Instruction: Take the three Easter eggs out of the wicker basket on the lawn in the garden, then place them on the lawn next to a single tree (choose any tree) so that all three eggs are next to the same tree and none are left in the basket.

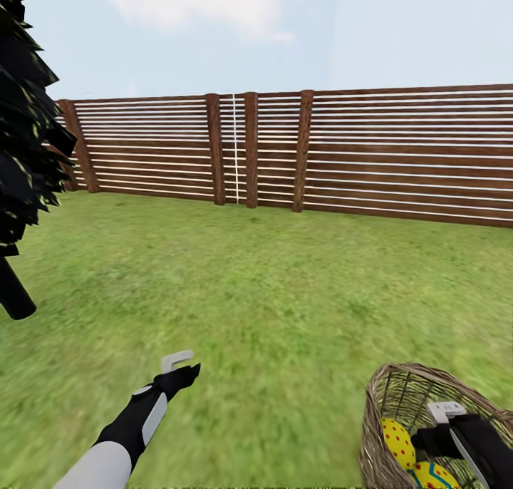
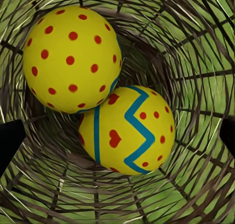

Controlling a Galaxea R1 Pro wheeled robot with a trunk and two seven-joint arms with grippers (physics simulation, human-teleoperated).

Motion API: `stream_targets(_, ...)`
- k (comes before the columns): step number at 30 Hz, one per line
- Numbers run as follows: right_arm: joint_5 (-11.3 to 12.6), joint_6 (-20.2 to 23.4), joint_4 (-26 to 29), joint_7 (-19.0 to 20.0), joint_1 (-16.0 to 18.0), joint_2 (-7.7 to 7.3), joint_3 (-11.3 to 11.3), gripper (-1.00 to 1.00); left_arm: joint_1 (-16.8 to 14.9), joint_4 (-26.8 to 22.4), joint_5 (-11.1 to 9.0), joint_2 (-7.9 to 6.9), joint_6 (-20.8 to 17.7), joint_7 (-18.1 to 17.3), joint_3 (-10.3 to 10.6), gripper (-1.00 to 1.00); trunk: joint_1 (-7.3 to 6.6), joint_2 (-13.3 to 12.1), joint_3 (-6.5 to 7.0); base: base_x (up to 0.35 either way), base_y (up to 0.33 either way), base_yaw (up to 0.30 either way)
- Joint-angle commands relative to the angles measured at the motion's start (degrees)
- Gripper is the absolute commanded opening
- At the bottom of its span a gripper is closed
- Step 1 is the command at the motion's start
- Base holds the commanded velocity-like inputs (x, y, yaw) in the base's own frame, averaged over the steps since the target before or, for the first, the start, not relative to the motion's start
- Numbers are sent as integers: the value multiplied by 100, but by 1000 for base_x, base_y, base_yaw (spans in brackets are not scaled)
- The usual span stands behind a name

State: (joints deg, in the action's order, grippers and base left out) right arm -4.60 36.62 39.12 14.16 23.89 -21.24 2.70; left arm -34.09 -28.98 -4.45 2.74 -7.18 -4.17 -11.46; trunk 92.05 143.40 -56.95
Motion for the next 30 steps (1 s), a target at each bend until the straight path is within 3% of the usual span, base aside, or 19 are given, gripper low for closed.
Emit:
stream_targets(1, -50, 23, 8, 44, 2, 3, 18, 100, -2, -12, -47, 7, -47, -40, -42, 100, 1, 4, -29, 0, 0, 0)
stream_targets(30, -50, 21, 17, 52, 2, -29, 28, 100, -2, -3, -42, 60, -47, -40, -41, 100, 76, 43, -671, 0, 0, 0)
